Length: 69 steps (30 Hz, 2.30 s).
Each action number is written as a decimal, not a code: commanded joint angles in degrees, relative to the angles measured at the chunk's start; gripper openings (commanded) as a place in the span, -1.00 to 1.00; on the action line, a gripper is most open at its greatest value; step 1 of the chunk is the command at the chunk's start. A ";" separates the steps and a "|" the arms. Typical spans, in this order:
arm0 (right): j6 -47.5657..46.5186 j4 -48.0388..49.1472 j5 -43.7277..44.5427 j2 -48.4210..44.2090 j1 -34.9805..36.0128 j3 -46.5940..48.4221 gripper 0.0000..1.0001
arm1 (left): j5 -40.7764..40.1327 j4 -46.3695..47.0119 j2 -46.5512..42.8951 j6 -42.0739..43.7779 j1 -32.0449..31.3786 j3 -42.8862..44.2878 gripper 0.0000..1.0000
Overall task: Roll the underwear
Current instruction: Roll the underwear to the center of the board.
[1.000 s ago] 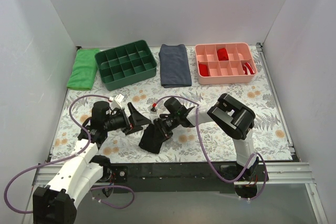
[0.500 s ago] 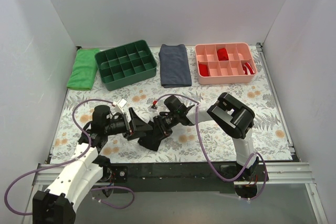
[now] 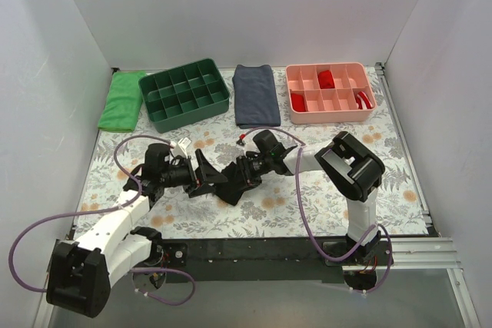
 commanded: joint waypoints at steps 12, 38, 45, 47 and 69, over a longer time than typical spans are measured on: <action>-2.59 -3.61 5.08 -1.96 -2.69 -2.49 -0.84 | -7.99 16.33 12.77 -1.94 -8.55 6.38 0.80; -2.15 -2.90 3.76 -1.44 -2.69 -1.87 -0.80 | -12.38 17.30 17.87 -0.71 -10.49 3.83 0.77; -1.80 -1.58 2.10 -1.08 -2.69 -2.14 -0.78 | -16.34 19.67 19.45 -0.09 -10.57 2.95 0.78; -1.97 -1.23 1.31 -1.17 -2.69 -2.22 -0.76 | -16.78 20.11 20.93 0.08 -10.57 3.04 0.77; -4.52 0.35 11.49 -12.33 -2.43 -8.37 0.01 | -18.54 26.09 24.90 -1.32 -10.66 -1.18 0.73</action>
